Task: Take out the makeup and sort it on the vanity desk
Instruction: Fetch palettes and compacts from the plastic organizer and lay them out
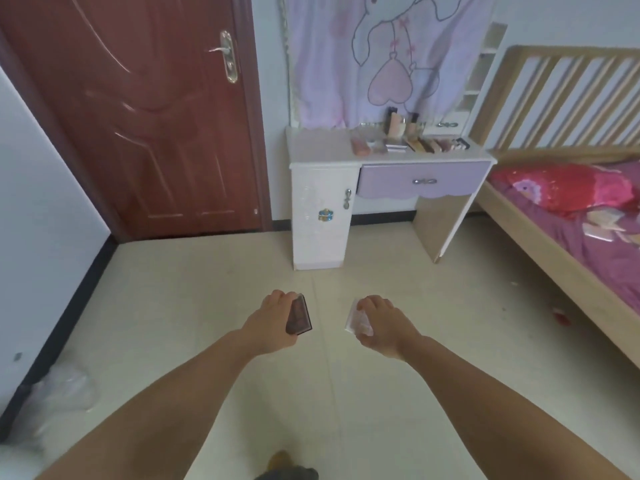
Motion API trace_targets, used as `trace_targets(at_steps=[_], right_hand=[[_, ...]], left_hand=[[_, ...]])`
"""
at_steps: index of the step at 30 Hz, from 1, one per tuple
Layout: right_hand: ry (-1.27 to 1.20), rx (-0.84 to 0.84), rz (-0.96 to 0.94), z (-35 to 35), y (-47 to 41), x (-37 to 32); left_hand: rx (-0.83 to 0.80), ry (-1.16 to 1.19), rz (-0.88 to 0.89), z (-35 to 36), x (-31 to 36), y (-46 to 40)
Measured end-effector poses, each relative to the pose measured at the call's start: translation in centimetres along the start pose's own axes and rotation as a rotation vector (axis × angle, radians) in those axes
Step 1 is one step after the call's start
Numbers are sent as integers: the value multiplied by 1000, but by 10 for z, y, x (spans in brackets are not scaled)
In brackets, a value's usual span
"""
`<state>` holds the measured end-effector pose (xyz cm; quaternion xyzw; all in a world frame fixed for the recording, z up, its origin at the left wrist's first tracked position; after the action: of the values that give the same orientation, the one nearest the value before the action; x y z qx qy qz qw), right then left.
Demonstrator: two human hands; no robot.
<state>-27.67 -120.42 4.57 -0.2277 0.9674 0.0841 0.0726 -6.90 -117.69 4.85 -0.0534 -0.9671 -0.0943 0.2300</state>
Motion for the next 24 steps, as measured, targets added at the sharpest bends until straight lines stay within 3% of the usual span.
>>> trace_targets(at_steps=[11, 24], right_hand=[[-66, -13, 56, -31, -240, 91], [-25, -45, -21, -122, -545, 259]], left_hand=[[-131, -20, 45, -49, -37, -263], [-55, 43, -37, -115, -36, -591]])
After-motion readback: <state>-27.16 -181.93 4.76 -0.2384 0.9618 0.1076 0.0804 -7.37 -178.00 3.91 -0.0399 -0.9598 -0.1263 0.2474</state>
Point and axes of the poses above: each hand's wrist, its own y-axis away from the middle knuckle, its own z-axis out of the palm, x = y × z, the point moved 8 cm from there along -y, towards the middle knuckle, and after that the axes turned 3 degrees about y, right-handed, at the moved point
